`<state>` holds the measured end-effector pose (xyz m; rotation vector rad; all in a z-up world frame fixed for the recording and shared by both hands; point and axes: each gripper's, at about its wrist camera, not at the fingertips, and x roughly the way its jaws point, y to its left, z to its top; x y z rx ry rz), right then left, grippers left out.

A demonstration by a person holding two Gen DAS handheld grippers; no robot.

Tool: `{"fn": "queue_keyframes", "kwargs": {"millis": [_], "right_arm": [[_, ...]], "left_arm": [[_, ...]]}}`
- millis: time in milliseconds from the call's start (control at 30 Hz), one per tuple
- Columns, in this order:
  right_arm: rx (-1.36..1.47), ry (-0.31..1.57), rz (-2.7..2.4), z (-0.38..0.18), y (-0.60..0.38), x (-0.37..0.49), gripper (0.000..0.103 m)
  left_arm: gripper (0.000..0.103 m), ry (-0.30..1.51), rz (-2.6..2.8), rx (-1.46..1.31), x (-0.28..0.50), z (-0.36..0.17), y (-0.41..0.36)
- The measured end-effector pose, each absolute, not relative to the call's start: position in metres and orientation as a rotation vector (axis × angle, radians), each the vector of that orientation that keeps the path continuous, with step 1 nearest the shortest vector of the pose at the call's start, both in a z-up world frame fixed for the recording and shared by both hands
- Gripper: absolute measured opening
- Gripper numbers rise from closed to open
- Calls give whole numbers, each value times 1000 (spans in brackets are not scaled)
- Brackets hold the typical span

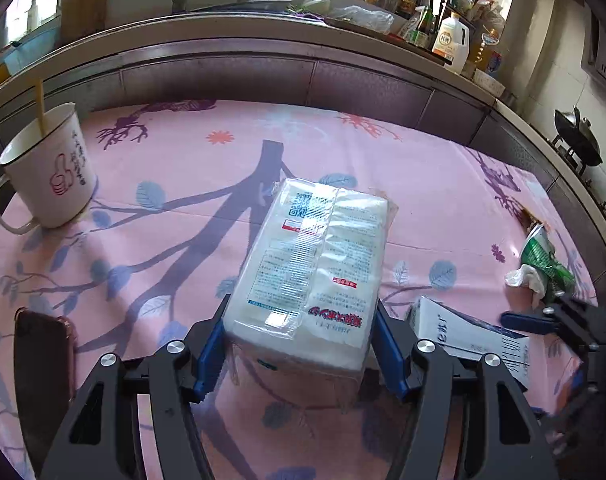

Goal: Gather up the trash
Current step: 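Grasp the white tissue pack with the left tool while the right tool grasps the blue-and-white milk carton, then carry the tissue pack and milk carton to the beige bin with both tools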

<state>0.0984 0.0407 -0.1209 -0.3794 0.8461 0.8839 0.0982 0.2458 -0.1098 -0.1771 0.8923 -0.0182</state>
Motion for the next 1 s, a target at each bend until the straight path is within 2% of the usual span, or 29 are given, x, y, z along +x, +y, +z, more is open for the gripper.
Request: {"fn": "queue_keyframes", "kwargs": {"millis": [33, 133, 200, 533, 767, 1000], "right_arm": [[-359, 856, 897, -124, 44, 99, 59], [-315, 859, 902, -124, 40, 95, 51], [-306, 837, 888, -120, 34, 84, 49], [-169, 703, 763, -80, -60, 22, 48], [32, 554, 469, -47, -168, -10, 48], [188, 560, 231, -59, -255, -26, 48]], "left_arm": [[64, 889, -18, -180, 96, -108, 246], [64, 876, -25, -184, 91, -99, 243], [64, 863, -38, -182, 90, -93, 238], [64, 785, -215, -124, 88, -54, 166], [64, 759, -429, -28, 96, -33, 74], [64, 777, -650, 95, 103, -33, -40]]}}
